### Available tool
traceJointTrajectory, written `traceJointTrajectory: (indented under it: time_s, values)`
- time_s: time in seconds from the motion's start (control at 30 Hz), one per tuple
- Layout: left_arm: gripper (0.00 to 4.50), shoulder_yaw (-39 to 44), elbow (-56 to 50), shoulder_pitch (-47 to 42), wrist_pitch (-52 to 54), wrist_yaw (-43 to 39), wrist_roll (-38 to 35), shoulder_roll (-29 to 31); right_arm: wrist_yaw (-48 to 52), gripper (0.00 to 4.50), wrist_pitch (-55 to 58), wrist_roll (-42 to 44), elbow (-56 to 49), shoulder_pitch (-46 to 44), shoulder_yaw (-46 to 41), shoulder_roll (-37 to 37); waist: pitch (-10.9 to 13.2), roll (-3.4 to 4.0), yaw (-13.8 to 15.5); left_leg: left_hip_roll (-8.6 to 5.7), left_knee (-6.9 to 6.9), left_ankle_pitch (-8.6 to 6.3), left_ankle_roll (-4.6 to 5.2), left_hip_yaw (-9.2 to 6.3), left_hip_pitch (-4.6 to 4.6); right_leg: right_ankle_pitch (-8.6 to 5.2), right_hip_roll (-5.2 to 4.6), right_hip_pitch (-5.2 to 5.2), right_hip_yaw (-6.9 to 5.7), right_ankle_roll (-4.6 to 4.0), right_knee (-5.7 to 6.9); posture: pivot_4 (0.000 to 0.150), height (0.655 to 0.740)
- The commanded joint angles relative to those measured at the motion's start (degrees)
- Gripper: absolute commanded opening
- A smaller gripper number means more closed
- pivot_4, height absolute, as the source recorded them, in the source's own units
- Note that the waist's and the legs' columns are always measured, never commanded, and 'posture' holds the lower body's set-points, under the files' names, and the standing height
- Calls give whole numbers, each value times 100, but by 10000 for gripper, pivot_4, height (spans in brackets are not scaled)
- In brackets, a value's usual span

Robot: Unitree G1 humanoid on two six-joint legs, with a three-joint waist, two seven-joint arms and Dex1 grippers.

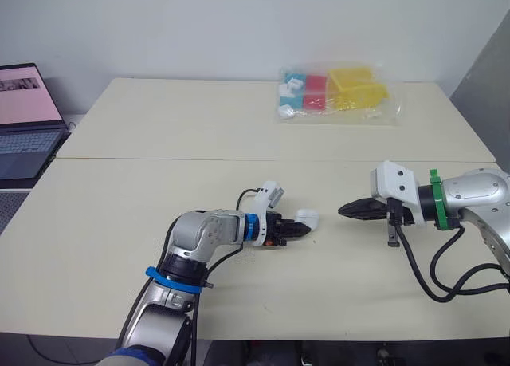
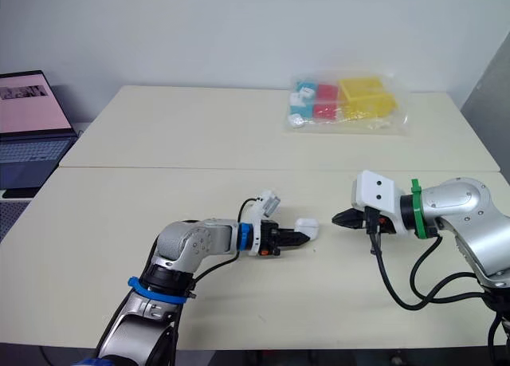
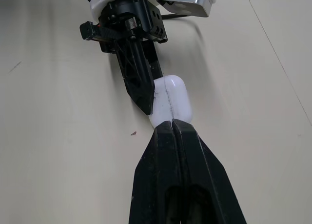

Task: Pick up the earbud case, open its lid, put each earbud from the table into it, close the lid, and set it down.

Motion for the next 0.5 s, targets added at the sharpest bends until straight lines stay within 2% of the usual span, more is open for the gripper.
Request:
traceJointTrajectory:
  time_s: [0.03, 0.07, 0.13, 0.43, 0.5]
  values:
    - [7759, 211, 151, -93, 132, 94, -88, -20, -69, 0, 25, 86, -156, -33, -168, 18, 0, 0, 0, 0, 0, 0, 0, 0, 0, 0, 0, 0, 0, 0, 0, 1500, 7400]
    - [7759, 245, 190, -108, 150, 118, -92, -32, -79, 0, 35, 94, -170, -28, -168, 23, 0, 0, 0, 0, 0, 0, 0, 0, 0, 0, -1, 0, 0, 0, 0, 1500, 7400]
    - [14996, 233, 263, -127, 103, 153, -22, -4, -99, 0, 44, 96, -202, -11, -169, 29, 0, 0, 0, 1, 0, 0, 0, -1, 0, 0, -2, 0, -1, 0, 0, 1500, 7400]
    - [41540, 32, 305, -116, -133, 62, 183, 323, -139, 0, 121, 160, -234, -35, -191, 34, -2, -1, 0, 2, 0, 2, -2, -1, 27, 3, -6, 22, 2, 2, 2, 1500, 7400]
    - [44885, -61, 228, -70, -188, -19, 225, 494, -120, 0, 195, 227, -237, -55, -216, 17, -3, -2, -9, 4, 0, 3, -4, -1, 33, 5, -6, 24, 3, 1, 4, 1500, 7400]
